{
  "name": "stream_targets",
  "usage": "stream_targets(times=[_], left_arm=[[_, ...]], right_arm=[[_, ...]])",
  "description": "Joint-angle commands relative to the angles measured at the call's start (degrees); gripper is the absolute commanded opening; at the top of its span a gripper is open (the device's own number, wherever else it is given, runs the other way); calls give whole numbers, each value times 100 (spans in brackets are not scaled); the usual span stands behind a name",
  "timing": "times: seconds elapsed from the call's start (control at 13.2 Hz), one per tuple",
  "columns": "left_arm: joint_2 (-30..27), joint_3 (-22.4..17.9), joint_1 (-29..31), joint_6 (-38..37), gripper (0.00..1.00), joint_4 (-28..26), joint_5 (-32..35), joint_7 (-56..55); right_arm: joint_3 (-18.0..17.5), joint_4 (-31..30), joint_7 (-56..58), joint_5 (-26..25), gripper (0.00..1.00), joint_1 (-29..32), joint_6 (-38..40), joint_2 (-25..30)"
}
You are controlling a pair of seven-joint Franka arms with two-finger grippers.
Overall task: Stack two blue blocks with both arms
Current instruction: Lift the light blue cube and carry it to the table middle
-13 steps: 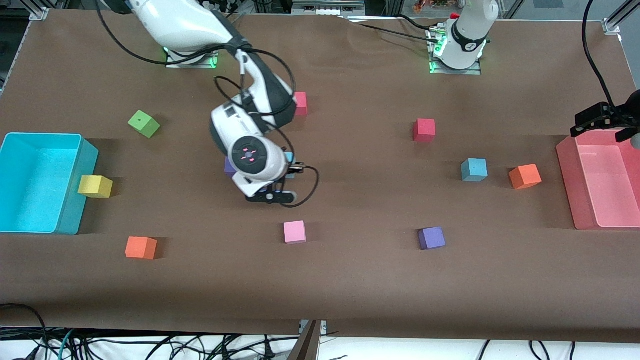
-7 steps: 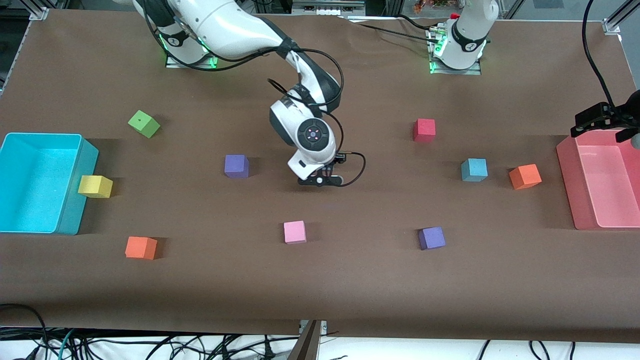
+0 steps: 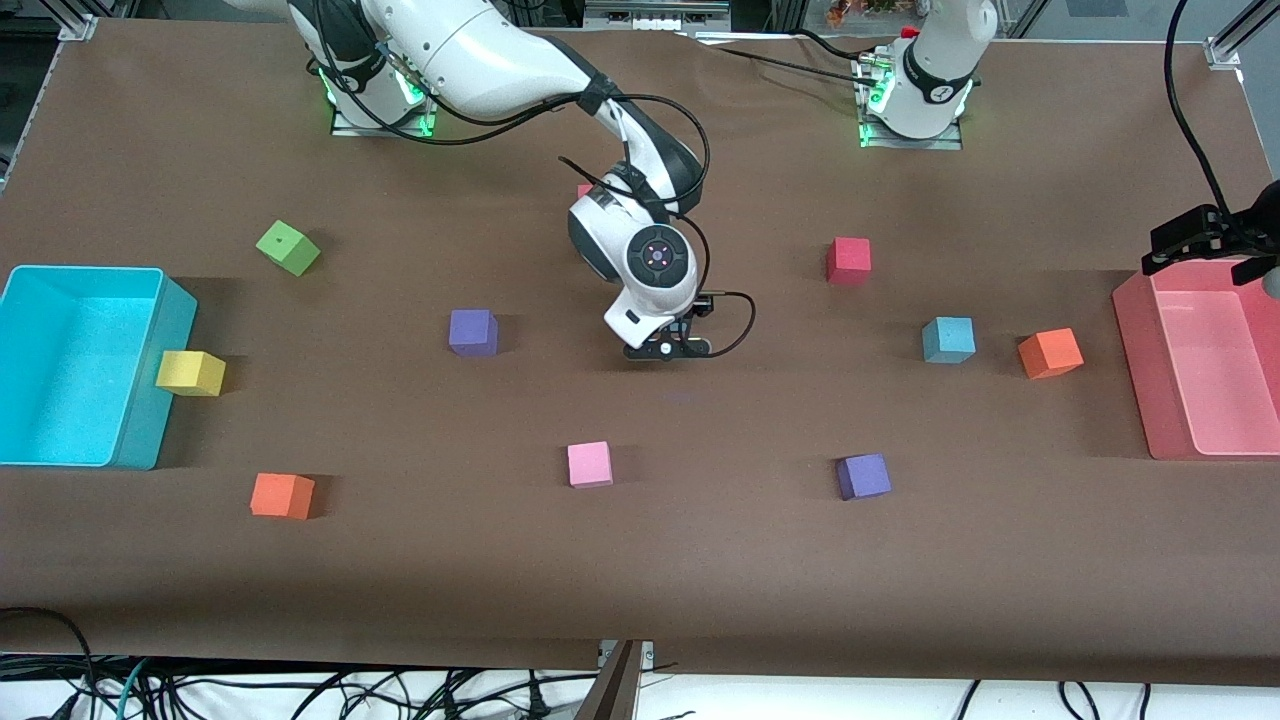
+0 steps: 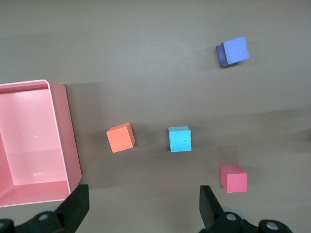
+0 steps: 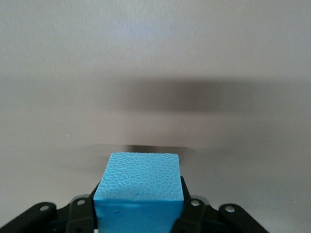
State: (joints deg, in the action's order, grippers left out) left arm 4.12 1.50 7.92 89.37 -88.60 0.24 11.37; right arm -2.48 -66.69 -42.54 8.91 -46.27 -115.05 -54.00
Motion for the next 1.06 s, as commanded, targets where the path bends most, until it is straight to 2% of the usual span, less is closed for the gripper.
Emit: stream_targets(times=[0.0, 0.3, 0.38, 0.46, 0.68, 0.99], left_arm=[[28, 0, 51, -8, 100, 106, -112, 50], [72, 52, -1, -43, 100, 326, -51, -161], [98, 52, -10, -43, 100, 344, -33, -161], [107, 52, -10, -52, 100, 344, -33, -161], [186, 52, -19, -52, 100, 361, -24, -152], [405, 70, -54, -52, 100, 361, -24, -152]], right_arm=[[28, 253, -271, 59, 0, -198, -191, -277], [28, 262, -360, 59, 0, -242, -298, -330], [28, 262, -404, 50, 40, -268, -368, -365], [63, 210, -387, -46, 99, -364, -534, -374], [63, 200, -387, -143, 100, -392, -895, -480], [107, 253, -325, -344, 100, -357, -573, -348]])
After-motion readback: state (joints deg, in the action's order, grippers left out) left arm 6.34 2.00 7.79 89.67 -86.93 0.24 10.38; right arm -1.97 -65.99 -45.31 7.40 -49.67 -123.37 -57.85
